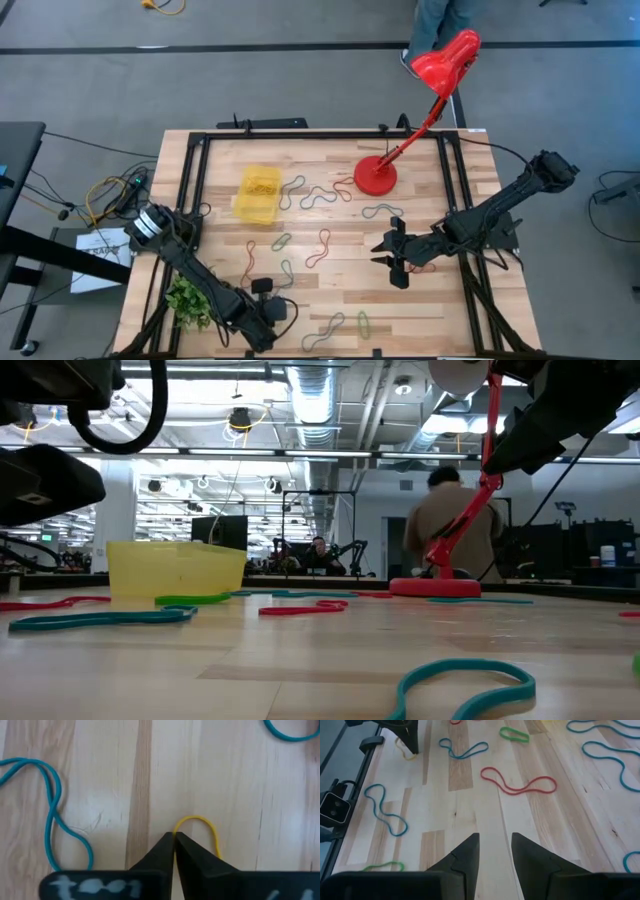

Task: Pick and place items into bin
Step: Put the yellow rubber band into the yellow bin

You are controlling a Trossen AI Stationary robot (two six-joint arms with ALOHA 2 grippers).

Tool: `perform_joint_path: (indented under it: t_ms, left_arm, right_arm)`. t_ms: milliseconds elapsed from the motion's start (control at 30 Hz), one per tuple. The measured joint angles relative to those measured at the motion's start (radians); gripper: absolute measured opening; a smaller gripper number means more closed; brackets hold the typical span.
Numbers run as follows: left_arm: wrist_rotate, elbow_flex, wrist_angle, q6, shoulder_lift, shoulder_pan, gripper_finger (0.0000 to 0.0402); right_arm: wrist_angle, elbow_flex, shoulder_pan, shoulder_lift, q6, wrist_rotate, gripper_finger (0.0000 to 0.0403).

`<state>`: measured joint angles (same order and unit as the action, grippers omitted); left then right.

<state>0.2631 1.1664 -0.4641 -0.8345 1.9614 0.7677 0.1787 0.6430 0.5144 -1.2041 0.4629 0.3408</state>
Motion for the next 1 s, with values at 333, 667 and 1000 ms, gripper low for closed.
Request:
perform_joint_path:
  t_ms: [333, 667, 1000]
  left_arm:
    - [0.164, 0.339, -0.513, 0.175, 0.009, -0.038, 0.0000]
    - [0.544, 0.543, -1.094, 0.094, -0.014, -0.175, 0.0000]
    - [0.662, 0.456, -1.108, 0.174, -0.044, -0.453, 0.0000]
  right_arm:
    - [0.000, 0.000, 0.000, 0.000, 0.000, 0.000, 0.0107]
    - [0.000, 0.000, 0.000, 0.000, 0.000, 0.000, 0.0107]
    - [-0.003, 0.000, 0.000, 0.000, 0.000, 0.000, 0.0107]
